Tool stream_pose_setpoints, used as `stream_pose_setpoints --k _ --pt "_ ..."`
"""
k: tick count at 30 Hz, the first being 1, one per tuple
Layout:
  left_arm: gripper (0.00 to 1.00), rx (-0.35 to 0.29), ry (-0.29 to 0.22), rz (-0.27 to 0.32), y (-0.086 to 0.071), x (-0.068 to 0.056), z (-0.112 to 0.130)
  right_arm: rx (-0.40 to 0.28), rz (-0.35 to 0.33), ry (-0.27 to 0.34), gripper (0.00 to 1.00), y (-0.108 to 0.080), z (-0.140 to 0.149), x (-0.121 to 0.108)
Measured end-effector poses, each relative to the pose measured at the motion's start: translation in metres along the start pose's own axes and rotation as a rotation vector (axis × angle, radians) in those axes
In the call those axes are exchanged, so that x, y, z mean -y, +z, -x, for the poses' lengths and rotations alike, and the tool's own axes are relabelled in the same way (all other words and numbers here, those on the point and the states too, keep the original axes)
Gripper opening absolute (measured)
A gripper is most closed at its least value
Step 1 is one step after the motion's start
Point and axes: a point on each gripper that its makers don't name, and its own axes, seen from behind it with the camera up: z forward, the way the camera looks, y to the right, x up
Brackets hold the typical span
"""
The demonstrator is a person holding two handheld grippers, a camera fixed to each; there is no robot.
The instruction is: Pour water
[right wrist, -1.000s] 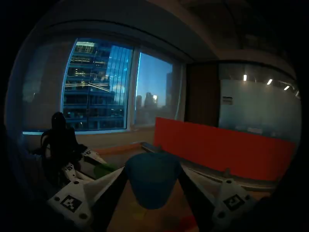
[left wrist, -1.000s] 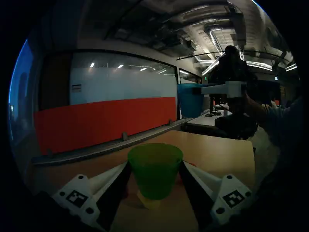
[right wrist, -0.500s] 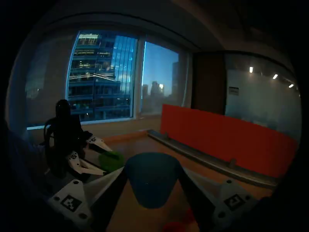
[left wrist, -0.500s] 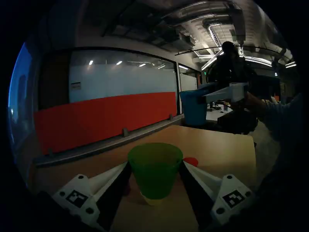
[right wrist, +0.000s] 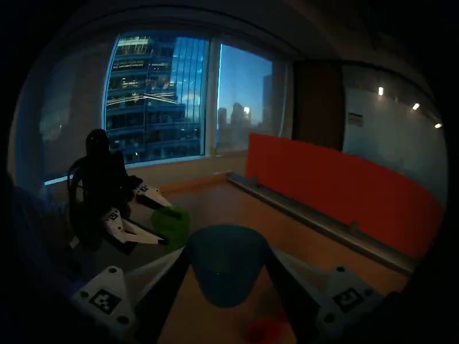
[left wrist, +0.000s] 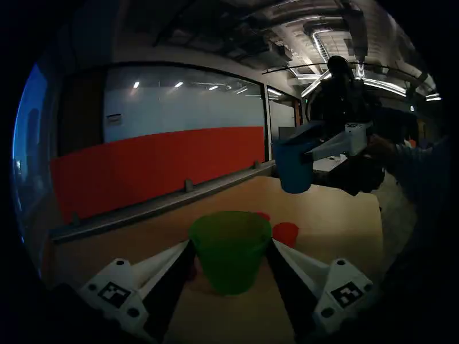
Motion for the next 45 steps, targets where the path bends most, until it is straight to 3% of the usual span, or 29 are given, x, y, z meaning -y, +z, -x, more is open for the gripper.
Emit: stream_pose_setpoints --k 15,29,45 --pt "0.84 0.093 0.004 0.003 0.005 0.013 0.034 0.124 -0.043 -0.001 0.93 0.025 0.046 0.001" --pt "0.84 0.226 0.010 0.022 0.012 0.019 0.074 0.256 -0.075 -0.008 0.94 0.044 0.097 0.002" --pt "0.84 0.349 0.003 0.049 0.017 0.021 0.117 0.356 -0.112 -0.001 0.94 0.067 0.144 0.004"
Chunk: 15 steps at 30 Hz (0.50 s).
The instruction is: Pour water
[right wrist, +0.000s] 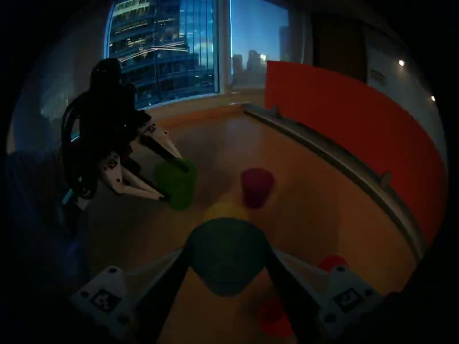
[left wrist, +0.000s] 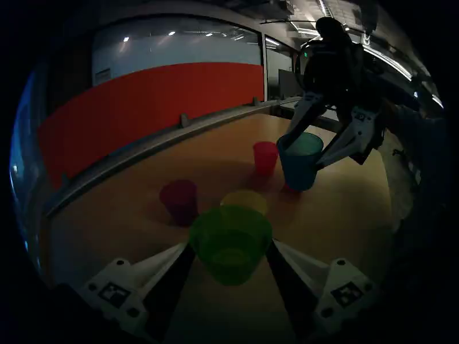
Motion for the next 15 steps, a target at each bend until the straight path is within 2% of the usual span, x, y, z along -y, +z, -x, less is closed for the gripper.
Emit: stream_pose_setpoints --k 9,15 --pt "0.85 0.060 -0.006 0.021 0.014 0.001 0.020 0.035 -0.013 0.007 0.95 0.019 0.015 0.000" --pt "0.86 0.100 0.009 0.023 0.025 0.002 0.033 0.053 -0.017 0.004 0.95 0.027 0.022 0.000"
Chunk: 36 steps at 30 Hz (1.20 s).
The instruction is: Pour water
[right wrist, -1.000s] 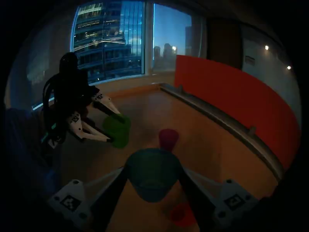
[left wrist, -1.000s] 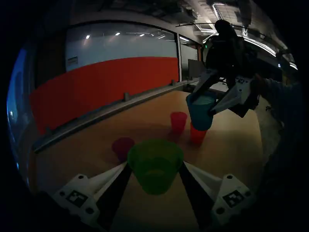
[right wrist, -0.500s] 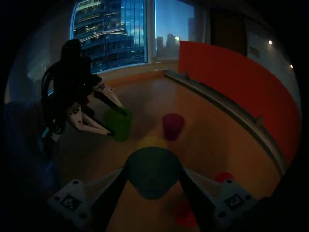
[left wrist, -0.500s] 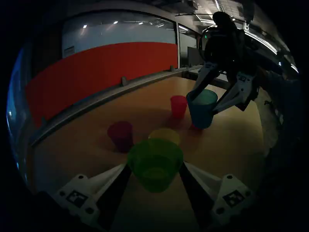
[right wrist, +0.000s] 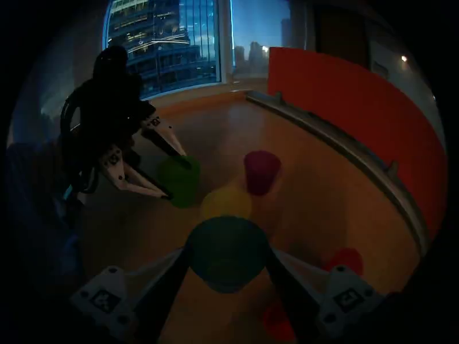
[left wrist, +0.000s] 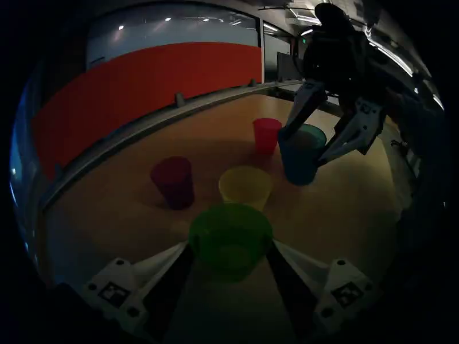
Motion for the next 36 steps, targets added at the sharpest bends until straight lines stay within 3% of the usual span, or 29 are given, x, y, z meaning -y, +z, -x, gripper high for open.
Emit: stream_pose_setpoints --k 17,36 --pt "0.88 0.031 0.005 0.026 0.019 -0.007 0.018 0.029 -0.001 -0.015 0.96 0.012 0.008 0.000" --pt "0.91 0.021 -0.011 0.011 0.016 -0.006 0.023 0.028 0.003 -0.012 0.96 0.014 0.010 0.004"
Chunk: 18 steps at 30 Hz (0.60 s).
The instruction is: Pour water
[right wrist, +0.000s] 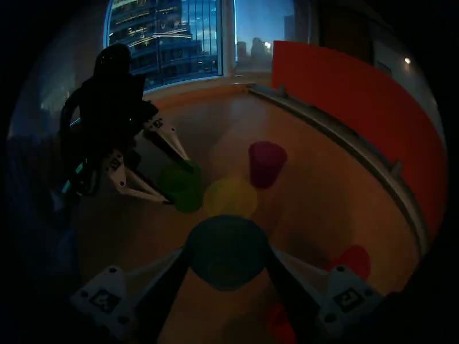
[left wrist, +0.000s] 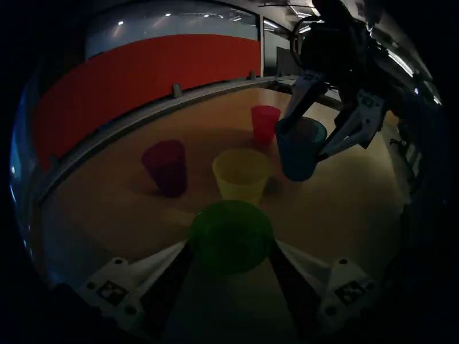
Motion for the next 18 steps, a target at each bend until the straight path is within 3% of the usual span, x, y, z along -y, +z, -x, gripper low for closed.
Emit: stream_pose_setpoints --k 18 --pt "0.93 0.006 -0.046 -0.033 -0.020 0.004 0.011 0.004 0.005 0.004 0.97 0.017 0.018 0.006"
